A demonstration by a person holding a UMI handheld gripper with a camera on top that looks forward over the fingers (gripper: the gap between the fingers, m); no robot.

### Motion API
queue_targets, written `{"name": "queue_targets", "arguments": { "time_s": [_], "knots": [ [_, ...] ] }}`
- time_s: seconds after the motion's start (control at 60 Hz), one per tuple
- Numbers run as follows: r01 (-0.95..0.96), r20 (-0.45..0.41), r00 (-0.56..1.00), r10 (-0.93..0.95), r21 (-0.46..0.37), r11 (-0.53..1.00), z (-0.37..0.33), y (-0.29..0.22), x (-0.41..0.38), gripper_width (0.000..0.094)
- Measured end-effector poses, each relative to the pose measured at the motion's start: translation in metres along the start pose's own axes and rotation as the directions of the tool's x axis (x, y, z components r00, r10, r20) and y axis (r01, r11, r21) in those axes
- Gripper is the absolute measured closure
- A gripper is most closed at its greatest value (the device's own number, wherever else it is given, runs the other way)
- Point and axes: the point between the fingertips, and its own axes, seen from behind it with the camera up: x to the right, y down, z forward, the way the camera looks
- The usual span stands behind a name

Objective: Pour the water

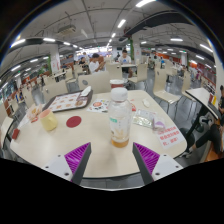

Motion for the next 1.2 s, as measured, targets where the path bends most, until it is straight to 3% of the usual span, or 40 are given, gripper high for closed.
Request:
{"name": "queue_targets", "arguments": {
  "time_s": [0.267,0.383,0.433,0.6,0.7,0.833,0.967,1.2],
  "knots": [
    [0.039,0.001,0.999,-0.040,0.135,0.990,0.093,-0.050,0.032,0.0111],
    [0.060,0.003,0.998,-0.062,0.161,0.985,0.117,-0.056,0.034,0.0266],
    [0.064,0.012,0.998,-0.067,0.177,0.982,0.118,-0.056,0.027,0.0382],
    [0.070,-0.038,0.997,-0.064,0.190,0.979,0.121,-0.060,0.030,0.0502],
    [0.103,-0.074,0.993,-0.091,0.173,0.980,0.119,-0.062,0.030,0.0502],
    [0.213,-0.176,0.968,-0.181,0.187,0.959,0.108,-0.093,0.021,0.0503],
    [0.443,-0.345,0.863,-0.368,0.171,0.880,0.090,-0.151,-0.003,0.0503],
    [0.856,-0.587,0.415,-0.695,-0.007,0.517,0.075,-0.244,-0.105,0.0502]
  ]
}}
